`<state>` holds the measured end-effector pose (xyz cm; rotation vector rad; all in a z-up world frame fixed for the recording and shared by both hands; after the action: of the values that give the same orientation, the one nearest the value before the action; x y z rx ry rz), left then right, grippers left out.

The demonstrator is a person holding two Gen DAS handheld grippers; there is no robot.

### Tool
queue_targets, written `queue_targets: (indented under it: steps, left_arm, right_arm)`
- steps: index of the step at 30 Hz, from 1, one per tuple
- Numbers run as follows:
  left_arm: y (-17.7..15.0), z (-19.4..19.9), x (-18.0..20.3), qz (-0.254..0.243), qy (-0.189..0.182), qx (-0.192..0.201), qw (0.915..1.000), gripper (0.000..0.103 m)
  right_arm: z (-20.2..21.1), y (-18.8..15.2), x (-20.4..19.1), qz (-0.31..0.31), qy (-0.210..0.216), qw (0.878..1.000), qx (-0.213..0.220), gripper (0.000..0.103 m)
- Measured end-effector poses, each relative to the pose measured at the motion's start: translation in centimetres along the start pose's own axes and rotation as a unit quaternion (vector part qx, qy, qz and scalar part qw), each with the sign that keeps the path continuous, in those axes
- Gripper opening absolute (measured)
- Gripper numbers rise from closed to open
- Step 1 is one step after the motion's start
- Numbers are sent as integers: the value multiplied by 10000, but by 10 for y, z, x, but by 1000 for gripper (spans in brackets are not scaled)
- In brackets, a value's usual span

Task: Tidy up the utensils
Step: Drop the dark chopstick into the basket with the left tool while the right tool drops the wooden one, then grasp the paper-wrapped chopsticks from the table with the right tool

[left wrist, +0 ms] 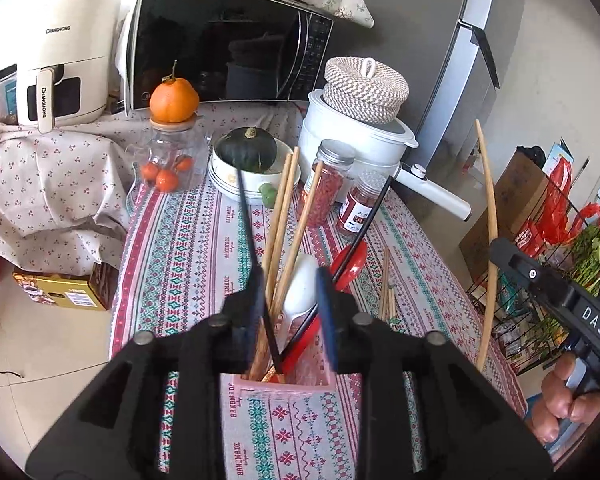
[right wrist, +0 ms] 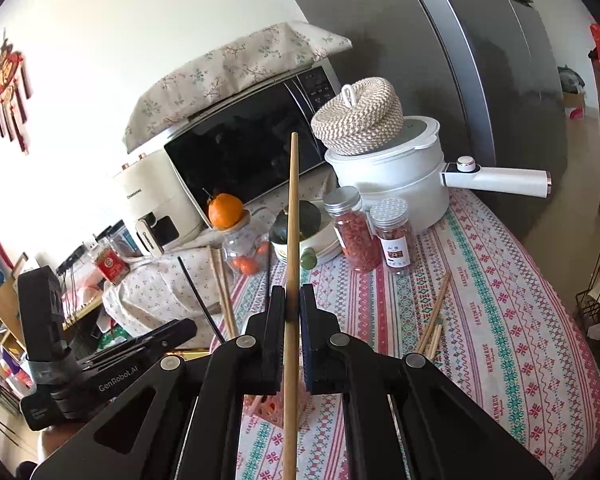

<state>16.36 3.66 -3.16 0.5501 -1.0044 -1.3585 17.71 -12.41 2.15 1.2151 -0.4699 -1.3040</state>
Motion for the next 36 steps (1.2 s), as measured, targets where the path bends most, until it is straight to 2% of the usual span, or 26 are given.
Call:
queue_targets:
  steps: [2,3,5,10,11,13,19,27,30,33,36]
  left_arm:
    - [3,8,-3,93,31,85,9999,59]
    - [4,12,-5,152,41,91,9998,63]
    - [1,16,-12,263,99,-39,9996,75]
    - [-17,25,-37,213,727,-441,9961,90]
    - [-21,26,-41,169,808,-498,9953,97]
    - [-26,29,-50,92,951,-598,9936,102]
    - [-38,37,-70,-51,1113,-795,9906,102]
    - [-43,42,-81,-63,1077,-884,9902,102]
    - [-42,41,-84,-21,1093,-876,9901,102]
    - [-45,39,-86,9,1099,-914,9897,102]
    - [-49,36,-83,-3,1053,-990,9895,102]
  right_arm:
    - [-3,0,-9,-15,38,10000,71,7]
    - [-6,0,-13,-19,50,9999,101,7]
    - [-11,-2,-22,-30,67,9999,154,7]
    - [-32,-4,-40,-35,-11,9995,299,7]
    - [-36,-4,-43,-7,-47,9994,341,7]
    - [-44,-5,-49,60,-159,9988,456,7]
    - [-65,-11,-64,298,-620,9947,765,7]
    - [-91,-29,-74,763,-1261,9841,992,7]
    - [-94,-37,-73,721,-1233,9860,864,8]
    - [-89,-39,-73,560,-1030,9907,698,10]
    - [-74,-34,-73,422,-829,9937,618,25]
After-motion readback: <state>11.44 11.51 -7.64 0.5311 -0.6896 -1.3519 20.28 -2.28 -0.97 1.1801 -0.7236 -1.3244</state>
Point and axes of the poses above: each gripper's, at about its wrist camera, not at the fingertips, and z roughly against the way its jaws point, x to its right, y to its top, the point moved 7 cm from there along -z, roughly the way its jaws point, and after that the axes turned 7 degrees about x, right-handed, at the moved point
